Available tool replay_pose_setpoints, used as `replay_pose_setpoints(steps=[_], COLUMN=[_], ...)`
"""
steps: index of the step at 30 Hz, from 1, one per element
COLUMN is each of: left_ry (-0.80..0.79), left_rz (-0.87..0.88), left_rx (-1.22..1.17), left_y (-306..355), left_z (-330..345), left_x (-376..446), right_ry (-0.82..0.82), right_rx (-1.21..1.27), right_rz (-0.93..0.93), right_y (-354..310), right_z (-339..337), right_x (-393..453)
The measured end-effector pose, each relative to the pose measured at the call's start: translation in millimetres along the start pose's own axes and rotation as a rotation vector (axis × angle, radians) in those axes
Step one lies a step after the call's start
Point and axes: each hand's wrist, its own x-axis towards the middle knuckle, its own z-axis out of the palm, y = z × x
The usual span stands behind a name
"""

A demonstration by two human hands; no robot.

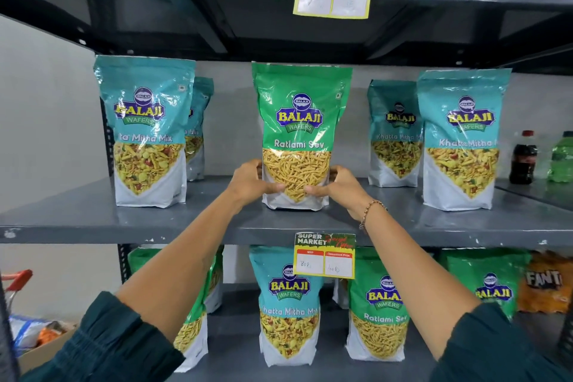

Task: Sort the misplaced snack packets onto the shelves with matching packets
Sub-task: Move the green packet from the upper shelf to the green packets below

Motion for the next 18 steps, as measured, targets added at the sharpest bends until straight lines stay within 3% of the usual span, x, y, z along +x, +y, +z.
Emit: replay_pose_setpoints(steps=[11,18], left_ry=[-0.009,-0.029], left_rz=[0.082,0.073], left_rx=[-0.12,-0.134], left_y=[28,-8], left_z=[-61,-60], left_x=[-116,-207], right_ry=[0.059,0.048], right_rx=[-0.148,-0.22], right_rz=[-0.15,-0.236], right_y=[-59,-26], right_z=[10,47], right_x=[-120,-203])
